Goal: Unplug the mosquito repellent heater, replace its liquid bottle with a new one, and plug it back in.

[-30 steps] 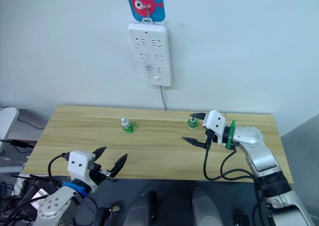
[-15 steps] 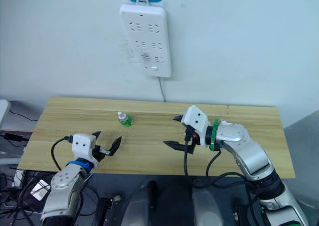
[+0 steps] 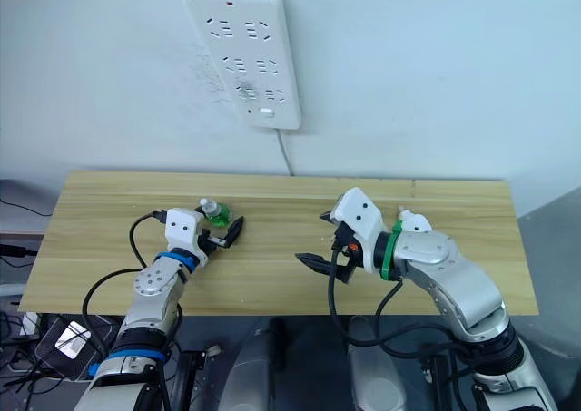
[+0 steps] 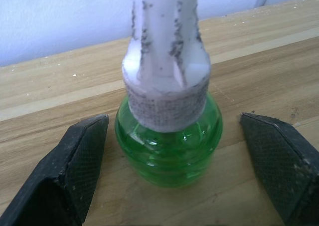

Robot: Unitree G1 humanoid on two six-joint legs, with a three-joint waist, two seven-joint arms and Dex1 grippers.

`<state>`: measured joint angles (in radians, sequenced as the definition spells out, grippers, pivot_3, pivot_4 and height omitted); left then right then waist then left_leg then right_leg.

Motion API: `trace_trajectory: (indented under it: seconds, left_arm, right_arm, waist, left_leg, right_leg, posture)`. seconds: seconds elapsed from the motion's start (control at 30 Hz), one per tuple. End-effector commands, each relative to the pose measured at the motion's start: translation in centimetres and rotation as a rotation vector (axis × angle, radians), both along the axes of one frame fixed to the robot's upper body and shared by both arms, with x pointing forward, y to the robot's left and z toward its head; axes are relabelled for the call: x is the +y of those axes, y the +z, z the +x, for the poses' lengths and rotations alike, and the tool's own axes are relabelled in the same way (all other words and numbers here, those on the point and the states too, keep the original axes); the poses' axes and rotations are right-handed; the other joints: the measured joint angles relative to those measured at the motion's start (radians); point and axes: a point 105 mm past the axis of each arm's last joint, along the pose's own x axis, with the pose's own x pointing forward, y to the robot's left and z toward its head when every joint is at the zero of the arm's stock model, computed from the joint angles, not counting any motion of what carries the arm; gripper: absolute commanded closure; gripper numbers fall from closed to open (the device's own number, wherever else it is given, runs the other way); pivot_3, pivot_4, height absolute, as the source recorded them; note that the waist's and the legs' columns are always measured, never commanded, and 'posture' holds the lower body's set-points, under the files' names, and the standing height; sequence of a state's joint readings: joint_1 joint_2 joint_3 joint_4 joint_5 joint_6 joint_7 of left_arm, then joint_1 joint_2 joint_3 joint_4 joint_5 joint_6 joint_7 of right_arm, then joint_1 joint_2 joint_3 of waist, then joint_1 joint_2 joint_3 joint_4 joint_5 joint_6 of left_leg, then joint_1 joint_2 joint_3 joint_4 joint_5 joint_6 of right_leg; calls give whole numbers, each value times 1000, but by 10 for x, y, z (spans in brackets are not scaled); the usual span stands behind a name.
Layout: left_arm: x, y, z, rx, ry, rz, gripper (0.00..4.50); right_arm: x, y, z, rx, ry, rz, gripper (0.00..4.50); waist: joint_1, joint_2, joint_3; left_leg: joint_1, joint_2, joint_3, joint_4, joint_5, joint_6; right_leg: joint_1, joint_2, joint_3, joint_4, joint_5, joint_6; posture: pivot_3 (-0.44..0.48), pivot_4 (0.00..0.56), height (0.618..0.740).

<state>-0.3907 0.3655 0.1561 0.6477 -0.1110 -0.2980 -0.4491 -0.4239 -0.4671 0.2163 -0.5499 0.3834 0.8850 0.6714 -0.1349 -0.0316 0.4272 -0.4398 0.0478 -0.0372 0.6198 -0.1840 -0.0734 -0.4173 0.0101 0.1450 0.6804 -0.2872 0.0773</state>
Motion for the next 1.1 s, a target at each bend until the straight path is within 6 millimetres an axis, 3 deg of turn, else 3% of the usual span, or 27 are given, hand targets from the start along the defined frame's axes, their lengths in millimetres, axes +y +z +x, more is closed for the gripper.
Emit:
trace_trajectory:
  seconds: [0.03,0.13,0.2,0.3,0.4,0.47,0.6,0.87,0.97,1.1]
  left_arm:
    - [-3,-15,-9,31,-14,-1,859]
    - [-2,-13,-9,20,-2,5,1850]
    - [0,-11,-7,5,8,17,2263]
    - [-4,-10,-11,-15,-20,48,2262]
    - [-23,-4,-23,-48,-133,100,2262]
    - [-41,4,-31,-61,-226,107,2262]
    - [-93,38,-57,-59,-579,183,2262]
    - [-119,77,-70,67,-865,142,2262]
    - [-122,84,-71,98,-915,140,2262]
    - [-127,89,-70,119,-973,150,2262]
  right_arm:
    - [0,10,-6,-34,18,24,0]
    - [-3,12,-2,-44,2,21,0]
    - [-6,12,-2,-47,-6,15,0]
    - [-8,11,-4,-51,-7,5,0]
    - [-7,14,-10,-66,24,5,0]
    - [-5,14,-14,-70,45,3,0]
    - [12,35,-33,-56,173,113,0]
    - [27,38,-7,-112,77,129,0]
    - [32,40,-5,-126,82,143,0]
    - [39,38,-1,-153,76,153,0]
  waist:
    - [-7,0,0]
    - [-11,0,0]
    - [-12,0,0]
    - [-12,-1,0]
    - [-14,-2,-1]
    - [-13,-2,-3]
    - [-8,-7,-6]
    - [-16,-16,-41]
    - [-16,-16,-61]
    - [-22,-17,-85]
  left_leg:
    - [0,0,1,0,0,0]
    - [0,0,5,0,0,0]
    - [1,0,6,-1,0,0]
    - [1,0,8,-2,0,0]
    - [2,0,10,-6,0,0]
    - [2,0,10,-9,1,-1]
    - [1,0,8,-11,1,-3]
    - [-3,-1,6,-10,3,-4]
    - [-15,-1,1,-9,5,-8]
    - [-17,-1,-4,-10,5,-8]
  right_leg:
    - [0,0,1,0,0,0]
    - [-2,0,5,0,0,1]
    - [-3,0,6,0,1,2]
    - [-3,-1,7,-1,1,2]
    - [-4,-1,8,-2,2,4]
    - [-4,-2,8,-3,2,4]
    - [-5,-2,5,-3,2,4]
    - [-9,-2,3,-3,3,4]
    - [-19,-2,-2,0,6,-1]
    - [-21,-2,-8,0,7,-3]
  posture:
    - [-296,528,733]
    - [-293,510,733]
    - [-293,506,733]
    - [-300,489,733]
    - [-285,463,733]
    - [-256,424,733]
    - [-226,369,733]
    - [-220,272,733]
    - [-226,252,733]
    - [-234,217,733]
